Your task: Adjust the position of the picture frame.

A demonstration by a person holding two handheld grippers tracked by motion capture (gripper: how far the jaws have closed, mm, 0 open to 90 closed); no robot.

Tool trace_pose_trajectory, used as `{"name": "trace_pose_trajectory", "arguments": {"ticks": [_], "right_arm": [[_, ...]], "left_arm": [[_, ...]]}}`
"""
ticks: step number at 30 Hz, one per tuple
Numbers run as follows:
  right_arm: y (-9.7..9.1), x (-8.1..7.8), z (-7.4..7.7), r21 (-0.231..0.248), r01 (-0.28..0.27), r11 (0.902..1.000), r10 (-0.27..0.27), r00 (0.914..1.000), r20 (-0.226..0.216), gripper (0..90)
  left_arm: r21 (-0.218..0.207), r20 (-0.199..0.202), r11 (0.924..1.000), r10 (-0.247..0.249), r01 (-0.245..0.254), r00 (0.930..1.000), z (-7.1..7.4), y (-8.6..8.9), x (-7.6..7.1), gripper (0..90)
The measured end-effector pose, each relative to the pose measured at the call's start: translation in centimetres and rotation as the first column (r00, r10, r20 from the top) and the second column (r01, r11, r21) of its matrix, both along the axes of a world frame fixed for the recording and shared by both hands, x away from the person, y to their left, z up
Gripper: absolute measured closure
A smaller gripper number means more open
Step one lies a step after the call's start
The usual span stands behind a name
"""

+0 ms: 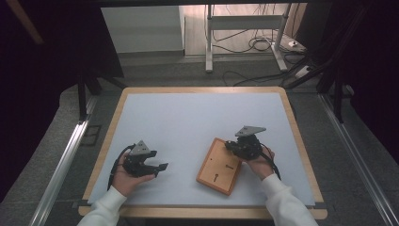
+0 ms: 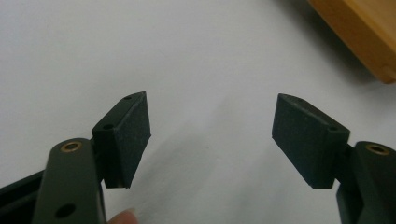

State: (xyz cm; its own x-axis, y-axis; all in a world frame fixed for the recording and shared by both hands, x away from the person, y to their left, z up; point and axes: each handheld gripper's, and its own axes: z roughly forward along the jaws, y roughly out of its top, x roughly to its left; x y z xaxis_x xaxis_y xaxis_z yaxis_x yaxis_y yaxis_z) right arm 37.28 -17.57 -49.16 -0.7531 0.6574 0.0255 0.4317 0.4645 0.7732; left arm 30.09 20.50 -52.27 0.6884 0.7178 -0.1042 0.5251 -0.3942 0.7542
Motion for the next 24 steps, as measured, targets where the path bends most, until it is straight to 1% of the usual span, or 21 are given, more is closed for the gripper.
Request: {"name": "trace_pose_trajectory", "arguments": {"ticks": [3,6,9,10,11,12,13,16,19,21,23,24], "right_arm": [[0.8,0.1,0.3,0.02,-0.025,0.9995,0.025,0.9997,-0.001,84.8],[2.0,0.2,0.5,0.019,-0.052,0.9985,0.052,0.9987,0.003,84.8],[3.5,0.4,0.3,0.015,-0.079,0.9967,0.079,0.9968,-0.002,84.8],[3.5,0.4,0.3,0.015,-0.079,0.9967,0.079,0.9968,-0.002,84.8],[4.5,0.7,0.2,0.016,-0.1,0.9949,0.1,0.995,-0.004,84.8],[4.5,0.7,0.2,0.016,-0.1,0.9949,0.1,0.995,-0.004,84.8],[5.6,1.1,0.1,0.017,-0.114,0.9934,0.114,0.9935,-0.005,84.9],[7.2,1.6,-0.1,0.022,-0.13,0.9912,0.131,0.9913,-0.019,84.9],[8.7,2.1,-0.5,-0.001,-0.148,0.989,0.148,0.9887,-0.023,84.9],[9.5,2.4,-1.1,-0.038,-0.151,0.9877,0.15,0.9882,-0.028,84.9],[9.9,2.6,-1.8,-0.08,-0.144,0.9864,0.142,0.9896,-0.023,84.8],[9.9,2.8,-2.1,-0.074,-0.137,0.9878,0.135,0.9904,-0.03,84.8]], "left_arm": [[-0.002,0.003,1.0,0.003,-0.003,1.0,0.0,0.1,0.0,27.5],[-0.006,0.003,1.0,0.005,-0.005,1.0,0.1,0.2,0.0,27.5],[-0.008,0.004,0.9999,0.009,-0.008,1.0,0.1,0.3,0.0,27.5],[-0.008,0.004,0.9999,0.009,-0.008,1.0,0.1,0.3,0.0,27.5],[-0.01,0.006,0.9999,0.011,-0.011,0.9999,0.2,0.4,0.0,27.5],[-0.01,0.006,0.9999,0.011,-0.011,0.9999,0.2,0.4,0.0,27.5],[-0.011,0.007,0.9999,0.013,-0.013,0.9999,0.2,0.4,0.0,27.5],[-0.013,0.008,0.9998,0.013,-0.013,0.9999,0.2,0.5,0.0,27.5],[-0.012,0.01,0.9998,0.015,-0.015,0.9998,0.2,0.7,0.0,27.4],[-0.013,0.01,0.9998,0.015,-0.015,0.9998,0.2,0.7,0.0,27.4],[-0.014,0.011,0.9998,0.013,-0.013,0.9999,0.2,0.7,0.0,27.4],[-0.013,0.013,0.9999,0.011,-0.011,0.9999,0.2,0.7,0.0,27.4]]}}
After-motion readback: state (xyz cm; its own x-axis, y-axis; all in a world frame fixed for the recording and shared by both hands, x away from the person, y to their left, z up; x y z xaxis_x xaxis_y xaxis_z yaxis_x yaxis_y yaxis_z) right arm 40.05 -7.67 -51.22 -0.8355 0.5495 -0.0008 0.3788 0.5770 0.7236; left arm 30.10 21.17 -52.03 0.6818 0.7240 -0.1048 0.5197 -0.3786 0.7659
